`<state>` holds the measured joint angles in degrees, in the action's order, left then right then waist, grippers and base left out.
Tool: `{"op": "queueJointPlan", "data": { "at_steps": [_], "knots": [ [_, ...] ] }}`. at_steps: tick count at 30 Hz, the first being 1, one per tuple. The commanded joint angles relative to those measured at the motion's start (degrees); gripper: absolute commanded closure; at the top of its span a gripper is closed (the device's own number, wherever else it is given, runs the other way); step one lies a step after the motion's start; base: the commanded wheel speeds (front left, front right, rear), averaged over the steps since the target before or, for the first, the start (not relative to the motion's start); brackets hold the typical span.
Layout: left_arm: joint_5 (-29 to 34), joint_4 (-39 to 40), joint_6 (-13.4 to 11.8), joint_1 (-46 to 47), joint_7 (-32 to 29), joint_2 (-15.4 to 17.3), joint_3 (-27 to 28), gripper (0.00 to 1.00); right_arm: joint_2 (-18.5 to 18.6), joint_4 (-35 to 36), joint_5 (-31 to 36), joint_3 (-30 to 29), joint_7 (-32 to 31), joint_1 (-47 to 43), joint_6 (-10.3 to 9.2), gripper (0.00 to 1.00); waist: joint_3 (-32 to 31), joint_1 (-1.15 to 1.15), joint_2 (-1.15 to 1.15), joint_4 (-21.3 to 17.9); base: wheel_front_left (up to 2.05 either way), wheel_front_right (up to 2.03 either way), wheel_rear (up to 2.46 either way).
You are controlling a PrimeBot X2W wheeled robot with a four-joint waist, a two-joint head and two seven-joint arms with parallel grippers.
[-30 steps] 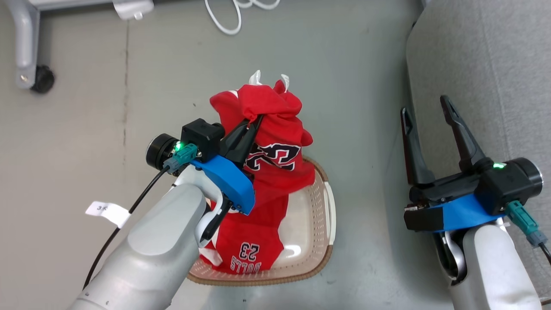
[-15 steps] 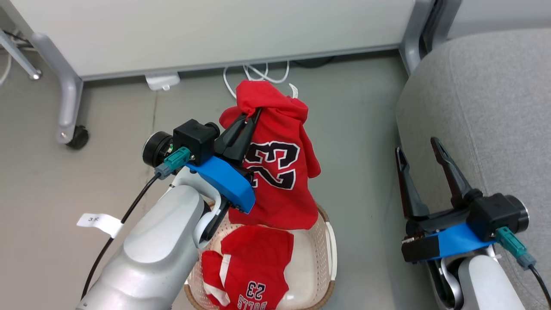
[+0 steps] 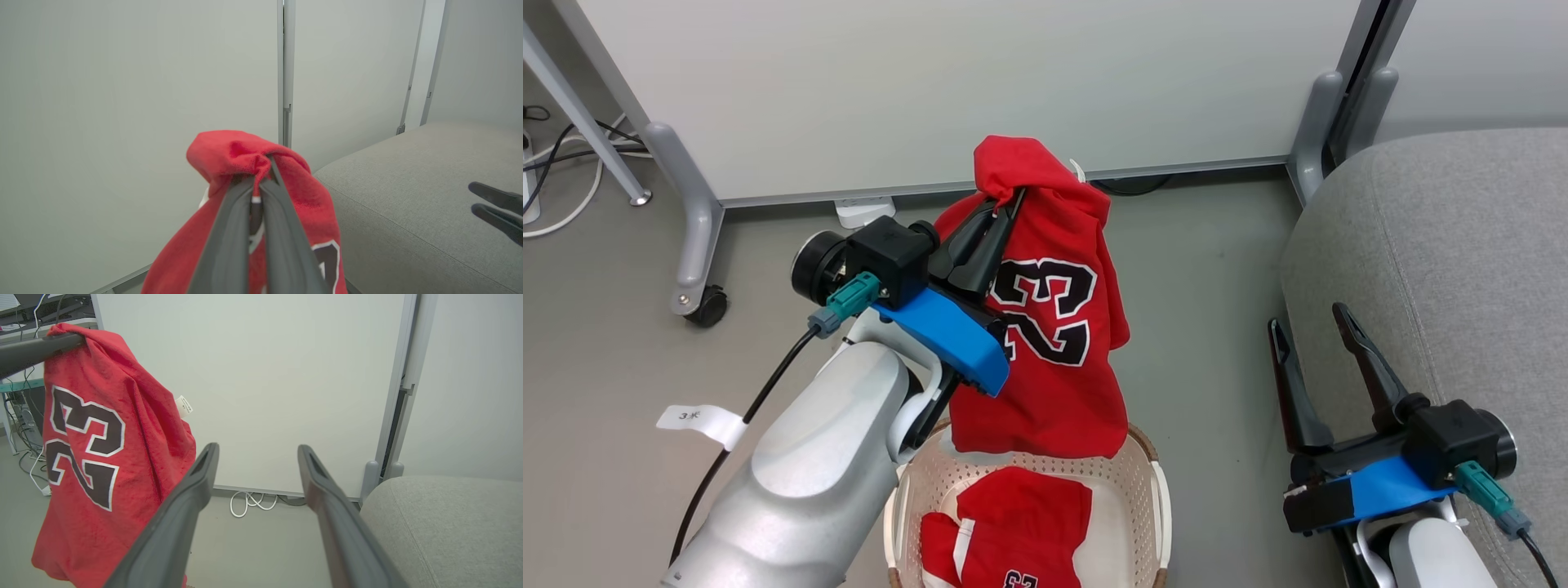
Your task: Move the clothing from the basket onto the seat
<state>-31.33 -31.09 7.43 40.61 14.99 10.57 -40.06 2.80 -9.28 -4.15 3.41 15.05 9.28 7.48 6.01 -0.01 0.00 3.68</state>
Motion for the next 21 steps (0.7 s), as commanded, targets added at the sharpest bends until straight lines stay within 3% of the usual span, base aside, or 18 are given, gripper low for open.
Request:
{"op": "queueJointPlan", "data": {
  "at_steps": [1, 11, 21],
  "knots": [
    [0.01, 0.27, 0.04, 0.46, 0.29, 0.16, 0.10, 1.00, 0.16, -0.14, -0.23, 0.05, 0.20, -0.66, 0.03, 0.00, -0.14, 0.01, 0.00, 0.04, 0.00, 0.00, 0.00],
    [0.42, 0.98, 0.04, 0.10, 0.29, -0.32, -0.54, 1.00, 0.17, -0.74, 1.11, 3.44, 0.20, 1.67, 0.03, 0.00, -0.56, 0.01, 0.00, 0.74, 0.00, 0.00, 0.00],
    [0.69, 1.87, 0.04, 1.52, 0.29, -1.48, -1.51, 1.00, 3.69, -3.94, 0.00, 13.79, 0.20, 10.30, 0.03, 0.00, 0.27, 0.01, 0.00, 2.94, 0.00, 0.00, 0.00]
  ]
}}
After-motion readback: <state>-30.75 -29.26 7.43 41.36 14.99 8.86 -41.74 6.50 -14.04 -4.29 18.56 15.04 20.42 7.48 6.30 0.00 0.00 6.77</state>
